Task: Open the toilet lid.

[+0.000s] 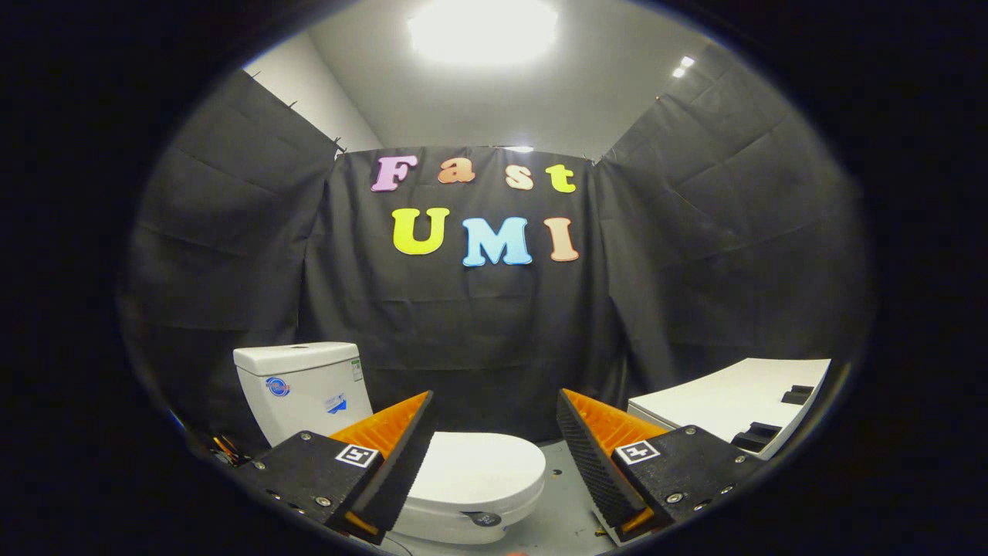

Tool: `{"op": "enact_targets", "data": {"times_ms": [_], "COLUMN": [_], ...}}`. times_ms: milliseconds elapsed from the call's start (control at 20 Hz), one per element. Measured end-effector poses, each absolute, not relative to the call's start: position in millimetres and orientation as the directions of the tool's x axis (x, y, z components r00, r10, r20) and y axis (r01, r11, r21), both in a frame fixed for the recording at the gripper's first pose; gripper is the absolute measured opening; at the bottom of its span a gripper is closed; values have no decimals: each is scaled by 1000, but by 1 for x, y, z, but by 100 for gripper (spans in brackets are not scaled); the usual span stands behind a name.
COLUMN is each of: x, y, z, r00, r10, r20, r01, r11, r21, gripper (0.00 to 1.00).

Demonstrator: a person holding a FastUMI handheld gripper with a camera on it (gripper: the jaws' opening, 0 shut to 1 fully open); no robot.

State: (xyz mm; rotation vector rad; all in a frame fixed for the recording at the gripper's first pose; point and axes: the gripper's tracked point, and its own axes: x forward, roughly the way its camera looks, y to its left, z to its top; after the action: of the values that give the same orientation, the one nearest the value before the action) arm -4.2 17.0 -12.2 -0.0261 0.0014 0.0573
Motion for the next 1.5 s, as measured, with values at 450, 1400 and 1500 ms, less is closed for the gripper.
{"op": "enact_targets", "data": {"times_ms": [450, 1400, 1500], "x": [12, 47, 51], "y": [19, 24, 23], "z": [-51, -189, -206], "r00": [991, 869, 851], "r10": [104, 294, 306], "r20": [-88, -398, -426], "r01": [-94, 9, 29], "r11": [989, 795, 784], "r21": [112, 607, 620], "gripper": [96, 95, 95]}}
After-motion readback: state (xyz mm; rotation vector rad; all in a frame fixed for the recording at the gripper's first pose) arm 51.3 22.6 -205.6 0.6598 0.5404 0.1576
